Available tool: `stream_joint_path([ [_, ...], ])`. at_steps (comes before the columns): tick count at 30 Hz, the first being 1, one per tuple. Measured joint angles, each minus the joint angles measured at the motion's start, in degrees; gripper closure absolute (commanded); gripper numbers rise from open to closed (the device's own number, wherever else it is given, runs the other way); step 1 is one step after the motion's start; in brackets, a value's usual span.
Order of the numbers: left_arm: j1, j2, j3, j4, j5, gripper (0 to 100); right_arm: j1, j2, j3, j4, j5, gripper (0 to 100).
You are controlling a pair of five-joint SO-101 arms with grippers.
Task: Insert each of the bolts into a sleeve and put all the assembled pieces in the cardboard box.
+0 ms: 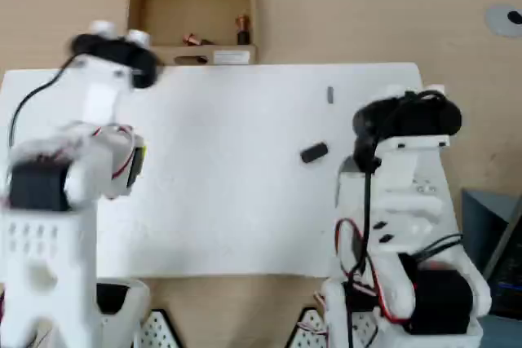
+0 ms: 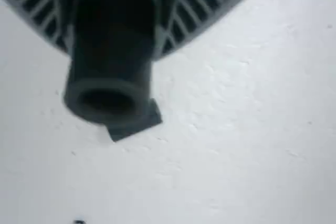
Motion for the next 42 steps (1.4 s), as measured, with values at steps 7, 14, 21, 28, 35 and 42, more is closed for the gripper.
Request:
stream_joint_path([
  [7,0.1,-18.5,10.4,-9.7,20.7,100,-10.6,-11.9,2.4,0.0,-1.9,98.9],
  [14,0.3,-33.8,24.7,-19.3,30.4,100,-12.4,-23.0,12.6,-0.5,-1.9,98.9],
  [21,6.6,-54.2,40.8,-25.9,35.5,100,-12.9,-29.3,21.6,-4.5,-1.9,98.9],
  [28,11.6,-58.6,43.8,-31.9,44.0,100,-24.2,-32.7,31.9,-12.8,-1.9,98.9],
  [35,11.6,-59.0,44.0,-39.3,45.5,100,-34.9,-32.7,36.9,-17.8,-1.9,98.9],
  [42,18.4,-59.0,44.0,-40.5,47.6,100,-42.4,-32.7,38.9,-20.8,0.4,98.9],
])
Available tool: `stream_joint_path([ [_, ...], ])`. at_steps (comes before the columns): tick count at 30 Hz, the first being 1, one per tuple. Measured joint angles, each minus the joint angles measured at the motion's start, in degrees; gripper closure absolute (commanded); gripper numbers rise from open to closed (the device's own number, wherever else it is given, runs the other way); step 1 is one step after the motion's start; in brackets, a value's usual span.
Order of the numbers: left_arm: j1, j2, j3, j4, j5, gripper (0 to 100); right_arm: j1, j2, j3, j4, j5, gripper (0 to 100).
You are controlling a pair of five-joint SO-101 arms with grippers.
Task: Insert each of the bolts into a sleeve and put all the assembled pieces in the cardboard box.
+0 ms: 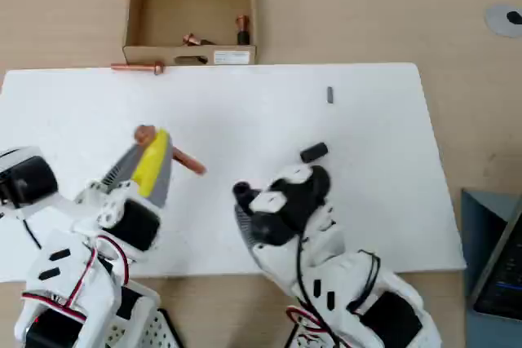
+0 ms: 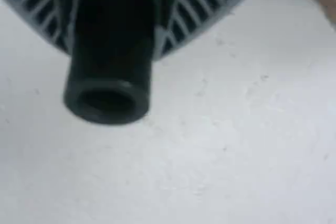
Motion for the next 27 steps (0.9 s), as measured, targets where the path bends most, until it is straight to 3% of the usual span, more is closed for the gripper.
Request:
stream_joint_path([
  [15,8.7,-0.3,1.1,3.1,0.1,100,-1.7,0.0,0.3,-2.9,9.3,98.9],
  [27,10.2,-0.3,3.5,3.7,1.7,100,-2.9,0.1,0.4,-2.9,10.9,98.9],
])
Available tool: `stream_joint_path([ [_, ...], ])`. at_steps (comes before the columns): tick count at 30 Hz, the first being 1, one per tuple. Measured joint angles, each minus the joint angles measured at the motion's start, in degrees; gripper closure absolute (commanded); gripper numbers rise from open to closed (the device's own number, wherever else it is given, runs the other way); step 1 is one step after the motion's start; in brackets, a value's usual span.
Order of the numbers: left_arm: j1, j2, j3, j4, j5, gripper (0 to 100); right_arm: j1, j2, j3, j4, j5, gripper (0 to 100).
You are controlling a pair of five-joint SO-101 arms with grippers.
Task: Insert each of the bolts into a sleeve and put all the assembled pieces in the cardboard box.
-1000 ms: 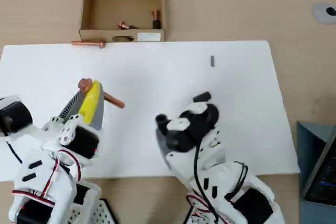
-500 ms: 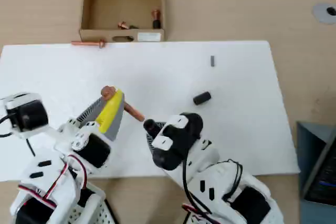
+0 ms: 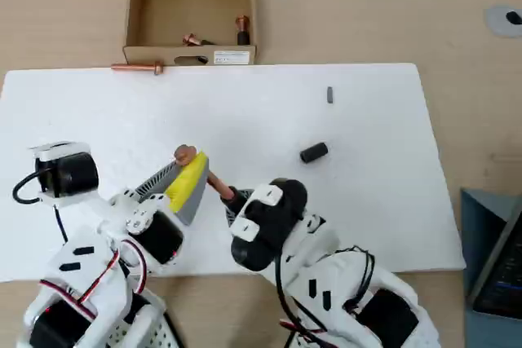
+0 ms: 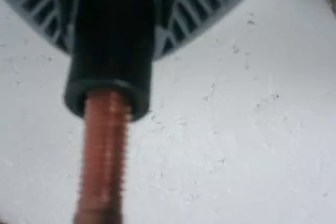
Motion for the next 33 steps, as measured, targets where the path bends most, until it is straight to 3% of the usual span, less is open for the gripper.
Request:
stream_joint_path([
  [7,0.5,-0.1,0.0,1.1,-2.3,100,-1.2,0.0,0.0,0.0,0.5,98.9],
  [11,5.2,-0.1,-0.4,4.7,-7.2,100,-1.3,0.0,0.0,0.1,1.9,98.9],
  [18,11.4,0.0,-1.8,12.3,-8.4,100,-1.9,0.0,-0.2,-0.1,2.0,98.9],
  [22,11.6,0.0,-2.2,13.3,-8.7,98,-1.9,0.0,-0.2,0.0,2.1,98.9],
  [27,9.4,0.0,-2.2,13.7,-8.4,86,-1.8,0.0,-0.1,0.0,2.1,98.9],
  [33,7.3,0.0,-3.3,14.0,-8.3,85,-1.6,0.0,-0.1,-0.3,2.1,98.9],
])
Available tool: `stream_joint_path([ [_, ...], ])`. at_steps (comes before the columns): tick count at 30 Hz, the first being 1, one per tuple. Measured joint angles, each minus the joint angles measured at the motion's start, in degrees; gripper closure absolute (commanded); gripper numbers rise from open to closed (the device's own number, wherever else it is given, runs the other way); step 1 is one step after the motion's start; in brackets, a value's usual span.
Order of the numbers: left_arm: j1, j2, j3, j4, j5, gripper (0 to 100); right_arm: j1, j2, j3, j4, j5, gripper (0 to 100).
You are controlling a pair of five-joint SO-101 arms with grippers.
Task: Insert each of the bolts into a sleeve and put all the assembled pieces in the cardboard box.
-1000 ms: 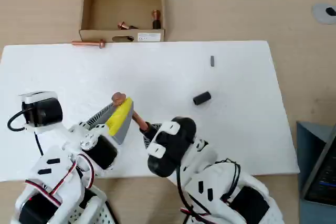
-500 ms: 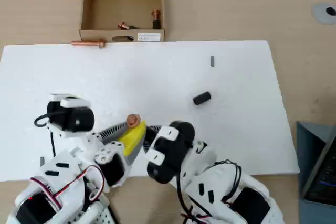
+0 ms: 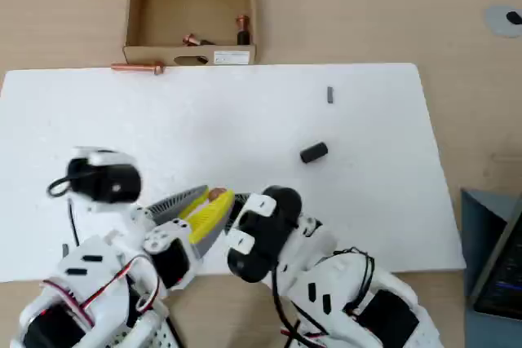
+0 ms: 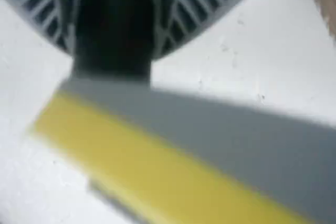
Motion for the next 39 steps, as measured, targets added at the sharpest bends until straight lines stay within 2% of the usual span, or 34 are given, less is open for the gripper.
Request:
stream_joint_path([
  [9,-0.2,0.0,-4.0,3.5,0.0,86,0.0,0.0,0.1,0.0,0.0,98.9],
  [14,-6.3,0.0,-8.4,4.2,-4.4,100,0.7,0.0,0.4,1.0,0.0,98.9],
  [21,-18.2,0.0,-9.4,3.3,-14.4,100,10.4,0.0,1.1,1.1,0.0,98.9],
  [27,-31.1,0.0,-1.4,2.5,-20.2,100,18.2,0.0,1.1,1.1,0.0,98.9],
  [32,-42.1,0.0,11.8,-3.6,-23.1,100,22.2,2.5,-1.9,1.1,0.0,99.0],
  [39,-45.3,0.4,29.9,-16.9,-25.2,100,23.6,24.4,-20.0,-1.0,0.0,99.0],
])
